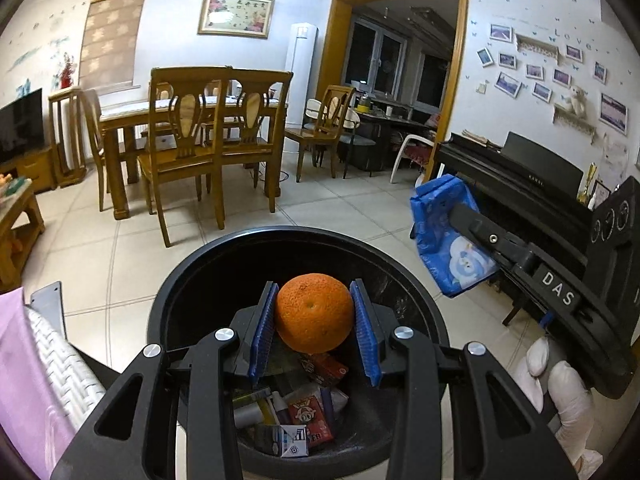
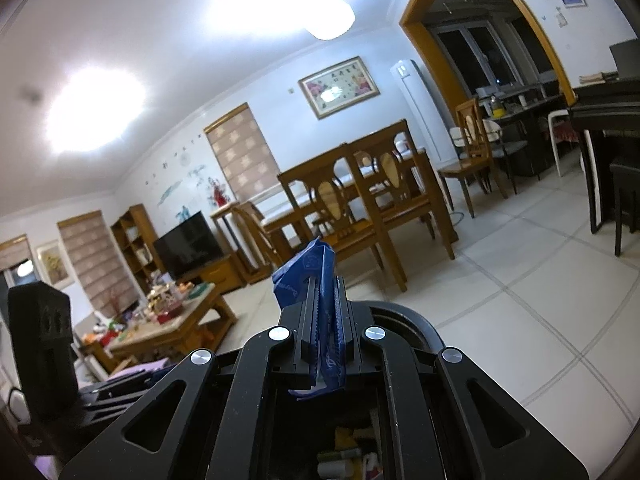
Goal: Collect trash
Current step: 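Carry both items over the black bin while both tools open to drop them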
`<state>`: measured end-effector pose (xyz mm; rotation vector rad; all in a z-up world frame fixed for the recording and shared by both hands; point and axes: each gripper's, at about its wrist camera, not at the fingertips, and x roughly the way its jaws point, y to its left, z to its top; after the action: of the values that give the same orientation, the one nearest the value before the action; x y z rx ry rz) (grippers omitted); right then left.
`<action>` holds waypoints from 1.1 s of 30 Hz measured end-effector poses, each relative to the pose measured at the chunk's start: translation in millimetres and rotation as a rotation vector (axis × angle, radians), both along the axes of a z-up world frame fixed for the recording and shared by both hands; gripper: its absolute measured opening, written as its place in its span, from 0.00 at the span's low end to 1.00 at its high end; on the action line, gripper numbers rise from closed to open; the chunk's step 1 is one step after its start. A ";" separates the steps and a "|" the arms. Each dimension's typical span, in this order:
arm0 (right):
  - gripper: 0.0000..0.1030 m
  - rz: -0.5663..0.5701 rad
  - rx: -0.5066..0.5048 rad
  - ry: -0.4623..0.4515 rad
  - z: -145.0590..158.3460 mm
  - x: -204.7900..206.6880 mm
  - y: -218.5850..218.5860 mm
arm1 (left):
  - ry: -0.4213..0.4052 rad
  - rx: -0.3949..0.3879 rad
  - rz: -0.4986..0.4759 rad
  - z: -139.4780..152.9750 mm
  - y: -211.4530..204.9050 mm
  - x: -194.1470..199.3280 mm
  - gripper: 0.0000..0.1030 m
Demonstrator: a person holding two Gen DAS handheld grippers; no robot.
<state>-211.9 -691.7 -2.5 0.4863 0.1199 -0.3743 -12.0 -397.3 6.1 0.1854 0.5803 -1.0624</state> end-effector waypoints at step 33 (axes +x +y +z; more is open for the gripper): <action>0.08 0.081 0.029 0.091 -23.4 75.4 15.6 | -0.019 0.049 -0.029 -18.0 -14.9 -6.7 0.37</action>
<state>-136.5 -676.0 -25.9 0.4920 0.2324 -0.3153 -18.7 -412.2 -11.9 0.2472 0.5881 -1.0736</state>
